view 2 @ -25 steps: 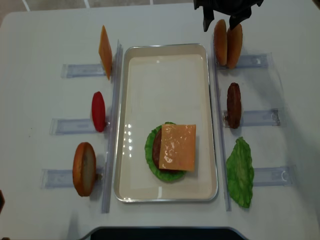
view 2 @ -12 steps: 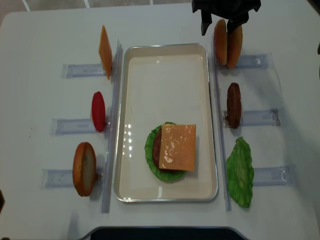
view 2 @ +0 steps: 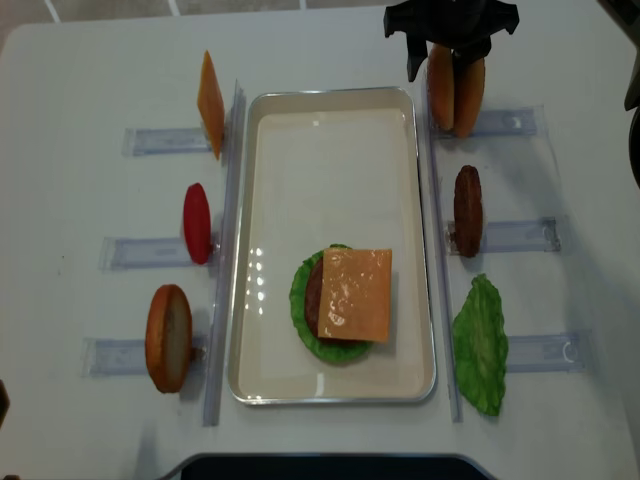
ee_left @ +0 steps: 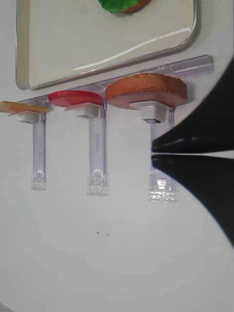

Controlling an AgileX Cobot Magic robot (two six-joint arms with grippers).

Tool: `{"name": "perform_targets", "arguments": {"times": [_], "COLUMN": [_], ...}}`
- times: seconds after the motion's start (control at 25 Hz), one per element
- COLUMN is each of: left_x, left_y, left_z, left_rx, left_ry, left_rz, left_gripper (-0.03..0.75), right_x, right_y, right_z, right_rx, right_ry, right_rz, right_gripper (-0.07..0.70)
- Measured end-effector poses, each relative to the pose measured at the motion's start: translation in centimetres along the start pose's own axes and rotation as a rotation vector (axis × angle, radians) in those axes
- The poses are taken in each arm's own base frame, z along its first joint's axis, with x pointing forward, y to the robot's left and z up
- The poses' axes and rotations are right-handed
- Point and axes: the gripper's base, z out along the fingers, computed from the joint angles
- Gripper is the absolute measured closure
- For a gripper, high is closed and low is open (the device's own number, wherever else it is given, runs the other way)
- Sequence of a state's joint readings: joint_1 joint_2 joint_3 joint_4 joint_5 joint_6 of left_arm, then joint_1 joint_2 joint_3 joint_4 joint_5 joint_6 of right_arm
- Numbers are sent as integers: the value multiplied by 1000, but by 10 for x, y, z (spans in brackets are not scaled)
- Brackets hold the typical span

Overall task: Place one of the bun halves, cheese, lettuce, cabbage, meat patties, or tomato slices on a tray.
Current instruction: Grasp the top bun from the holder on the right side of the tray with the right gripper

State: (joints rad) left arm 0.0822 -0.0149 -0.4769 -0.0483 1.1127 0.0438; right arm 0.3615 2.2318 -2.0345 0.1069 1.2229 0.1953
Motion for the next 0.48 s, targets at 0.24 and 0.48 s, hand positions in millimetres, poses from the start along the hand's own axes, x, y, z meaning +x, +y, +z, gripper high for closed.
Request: {"name": "perform_targets", "arguments": {"times": [0.24,0.48], "left_x": [0,0], "left_y": [0,0], "left_z": [0,0], "left_rx": [0,0], "left_ry": [0,0], "left_rz": [0,0], "left_gripper": [716,716], "right_x": [-1,-1], "right_y": [-4,-3], "right_z": [0,0], "right_rx": [40,50], "right_ry": [-8,-10], "right_rz": [-13,-20], "right_gripper": [393,393]}}
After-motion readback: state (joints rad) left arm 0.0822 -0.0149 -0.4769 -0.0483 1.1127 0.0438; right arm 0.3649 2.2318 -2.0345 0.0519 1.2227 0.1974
